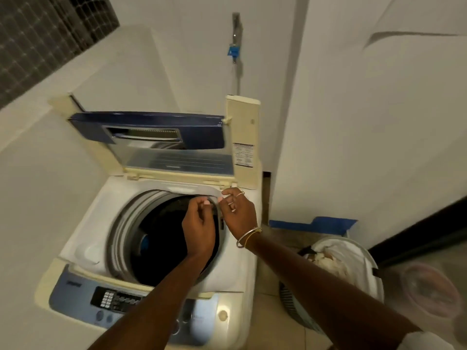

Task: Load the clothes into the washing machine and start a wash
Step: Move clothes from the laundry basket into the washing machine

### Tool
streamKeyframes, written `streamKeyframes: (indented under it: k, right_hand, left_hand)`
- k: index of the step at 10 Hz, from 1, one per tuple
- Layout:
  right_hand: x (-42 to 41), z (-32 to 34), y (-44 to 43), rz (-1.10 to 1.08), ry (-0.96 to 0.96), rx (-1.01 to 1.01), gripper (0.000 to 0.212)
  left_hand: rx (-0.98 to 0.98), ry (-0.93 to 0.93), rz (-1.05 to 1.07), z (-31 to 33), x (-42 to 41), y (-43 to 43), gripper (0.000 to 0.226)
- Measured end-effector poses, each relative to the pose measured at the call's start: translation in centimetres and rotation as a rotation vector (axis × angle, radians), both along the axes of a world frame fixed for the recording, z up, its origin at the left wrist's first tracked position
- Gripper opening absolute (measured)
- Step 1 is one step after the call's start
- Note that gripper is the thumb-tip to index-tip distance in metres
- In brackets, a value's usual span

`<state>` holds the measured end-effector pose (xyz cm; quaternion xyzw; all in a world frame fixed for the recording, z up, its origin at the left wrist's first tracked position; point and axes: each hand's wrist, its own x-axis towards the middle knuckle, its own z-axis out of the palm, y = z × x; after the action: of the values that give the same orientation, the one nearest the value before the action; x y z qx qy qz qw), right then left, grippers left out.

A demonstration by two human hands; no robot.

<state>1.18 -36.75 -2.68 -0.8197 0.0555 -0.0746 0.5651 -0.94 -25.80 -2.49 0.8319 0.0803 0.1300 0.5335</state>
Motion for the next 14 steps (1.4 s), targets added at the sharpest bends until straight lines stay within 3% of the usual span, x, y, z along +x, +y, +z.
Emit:
streamKeyframes:
  k: [1,3,6,9,10,11,12,14]
  right_hand:
    - [-1.0,0.3,-3.5,-0.109,-0.053,0.006,0.017]
    - [-3.2,-2.0,-13.1,-0.344,-0.058,0.065,0.014]
    - [-7.9,-14.3,-29.8,-0.532,0.221,-0.038,0.017]
    - [-11.4,-31.9,-39.1,-0.389,0.623,-0.151,0.016]
    - [-13.3,-40.5,-39.7,-0.197,0.845,-0.187,0.03]
    - [-14.8,-45.7,-38.7,-0.002,0.98,-0.248,0.064]
    - [-16.1,-52.5,-36.8,0.234,1.172,-0.326,0.128]
    - [-16.0,-61.2,-34.4,0.279,1.22,-0.525,0.154]
  left_hand:
    - [-0.004,-0.038,-0.099,0.3,0.0,-4.7,0.025]
    - [0.049,-0.111,-0.348,-1.5,-0.5,-15.3,0.019]
    - [0.048,0.203,-0.588,-13.6,-3.0,-28.7,0.017]
    - [0.124,0.564,-0.639,-28.9,-4.8,-36.2,0.023]
    - [0.13,0.703,-0.552,-35.9,-5.5,-37.1,0.027]
    - [0.107,0.81,-0.478,-40.2,-6.1,-36.6,0.028]
    - [0.074,0.984,-0.373,-45.2,-5.9,-35.9,0.026]
    - [0.115,0.959,-0.377,-50.0,-5.2,-35.6,0.022]
